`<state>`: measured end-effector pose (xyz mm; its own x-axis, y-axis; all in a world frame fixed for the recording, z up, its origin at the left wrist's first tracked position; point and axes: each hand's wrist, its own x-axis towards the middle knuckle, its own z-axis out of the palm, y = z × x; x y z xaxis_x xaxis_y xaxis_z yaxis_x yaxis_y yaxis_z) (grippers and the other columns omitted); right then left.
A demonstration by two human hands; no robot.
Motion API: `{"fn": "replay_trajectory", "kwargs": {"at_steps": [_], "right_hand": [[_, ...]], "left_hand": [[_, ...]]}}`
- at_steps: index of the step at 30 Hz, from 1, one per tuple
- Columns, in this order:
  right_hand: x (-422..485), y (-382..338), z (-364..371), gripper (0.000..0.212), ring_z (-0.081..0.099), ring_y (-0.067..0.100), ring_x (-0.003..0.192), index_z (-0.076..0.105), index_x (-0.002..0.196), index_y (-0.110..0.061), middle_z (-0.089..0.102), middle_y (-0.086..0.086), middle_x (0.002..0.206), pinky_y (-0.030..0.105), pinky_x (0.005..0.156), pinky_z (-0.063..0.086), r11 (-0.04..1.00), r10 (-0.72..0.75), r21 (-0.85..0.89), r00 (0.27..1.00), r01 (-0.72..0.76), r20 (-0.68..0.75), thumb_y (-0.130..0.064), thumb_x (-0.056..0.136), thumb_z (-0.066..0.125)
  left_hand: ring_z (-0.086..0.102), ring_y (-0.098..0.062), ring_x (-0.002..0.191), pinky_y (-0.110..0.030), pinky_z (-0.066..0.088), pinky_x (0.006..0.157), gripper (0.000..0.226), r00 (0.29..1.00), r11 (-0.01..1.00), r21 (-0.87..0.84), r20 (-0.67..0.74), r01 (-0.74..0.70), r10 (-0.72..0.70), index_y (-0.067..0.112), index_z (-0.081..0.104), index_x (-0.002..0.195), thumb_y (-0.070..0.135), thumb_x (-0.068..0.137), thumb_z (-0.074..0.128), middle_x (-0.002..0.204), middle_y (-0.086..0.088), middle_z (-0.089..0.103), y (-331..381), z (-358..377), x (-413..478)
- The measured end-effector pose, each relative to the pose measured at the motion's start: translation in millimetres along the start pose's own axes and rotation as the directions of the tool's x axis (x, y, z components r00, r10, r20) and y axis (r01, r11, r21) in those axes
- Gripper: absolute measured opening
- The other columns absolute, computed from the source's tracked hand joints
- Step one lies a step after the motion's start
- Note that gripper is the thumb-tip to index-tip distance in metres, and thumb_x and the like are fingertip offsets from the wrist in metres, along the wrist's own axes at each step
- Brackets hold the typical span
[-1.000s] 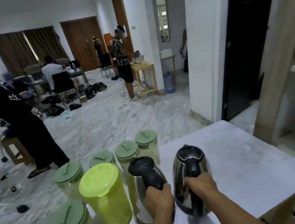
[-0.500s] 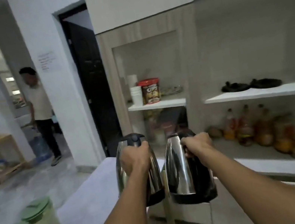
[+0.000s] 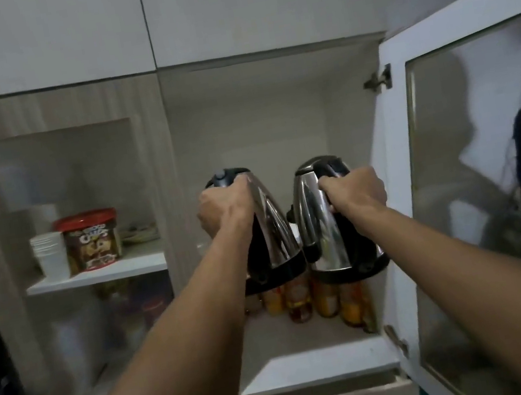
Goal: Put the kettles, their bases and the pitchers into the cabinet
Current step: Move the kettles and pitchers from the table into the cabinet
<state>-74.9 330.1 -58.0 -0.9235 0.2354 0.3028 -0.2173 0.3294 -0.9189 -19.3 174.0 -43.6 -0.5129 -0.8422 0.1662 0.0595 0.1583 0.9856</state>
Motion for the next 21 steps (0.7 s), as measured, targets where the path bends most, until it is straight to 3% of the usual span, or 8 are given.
{"fn": "replay_trajectory", "kwargs": {"at_steps": [4, 8, 15, 21], "right_hand": [[88, 2, 7, 0.035, 0.074, 0.03, 0.077, 0.069, 0.081, -0.014, 0.076, 0.008, 0.077, 0.04, 0.077, 0.06, 0.997, -0.042, 0.062, 0.998, 0.046, -0.056, -0.042, 0.062, 0.062], [165, 9, 42, 0.042, 0.074, 0.03, 0.078, 0.073, 0.084, -0.013, 0.076, 0.009, 0.079, 0.041, 0.079, 0.06, 0.992, -0.054, 0.111, 0.994, 0.065, -0.099, -0.046, 0.061, 0.061], [281, 38, 136, 0.042, 0.074, 0.029, 0.074, 0.074, 0.08, -0.015, 0.076, 0.007, 0.075, 0.039, 0.077, 0.061, 0.985, -0.019, 0.17, 0.993, 0.04, -0.121, -0.049, 0.058, 0.06], [344, 57, 202, 0.033, 0.074, 0.031, 0.067, 0.071, 0.068, -0.014, 0.074, 0.009, 0.067, 0.043, 0.072, 0.063, 0.985, -0.01, 0.173, 0.995, 0.028, -0.104, -0.044, 0.06, 0.063]], "left_hand": [[0.066, -0.031, 0.087, -0.033, 0.054, 0.076, 0.029, 0.999, 0.999, -0.039, -0.008, -0.033, 0.032, 0.012, 0.06, 0.081, 0.04, 0.072, 0.064, 0.095, -0.01, 0.07, 16, 80, 41], [0.067, -0.032, 0.09, -0.033, 0.055, 0.08, 0.037, 0.995, 0.997, 0.021, -0.065, -0.073, 0.074, 0.009, 0.069, 0.093, 0.04, 0.074, 0.062, 0.098, -0.012, 0.072, 15, 142, 89], [0.068, -0.033, 0.089, -0.031, 0.048, 0.063, 0.041, 0.98, 0.978, 0.128, -0.096, -0.164, 0.177, 0.005, 0.07, 0.094, 0.041, 0.076, 0.061, 0.097, -0.014, 0.071, -16, 233, 197], [0.063, -0.029, 0.079, -0.031, 0.044, 0.063, 0.036, 0.98, 0.978, 0.12, -0.078, -0.171, 0.181, 0.008, 0.069, 0.092, 0.041, 0.078, 0.063, 0.092, -0.012, 0.069, -49, 281, 271]]}}
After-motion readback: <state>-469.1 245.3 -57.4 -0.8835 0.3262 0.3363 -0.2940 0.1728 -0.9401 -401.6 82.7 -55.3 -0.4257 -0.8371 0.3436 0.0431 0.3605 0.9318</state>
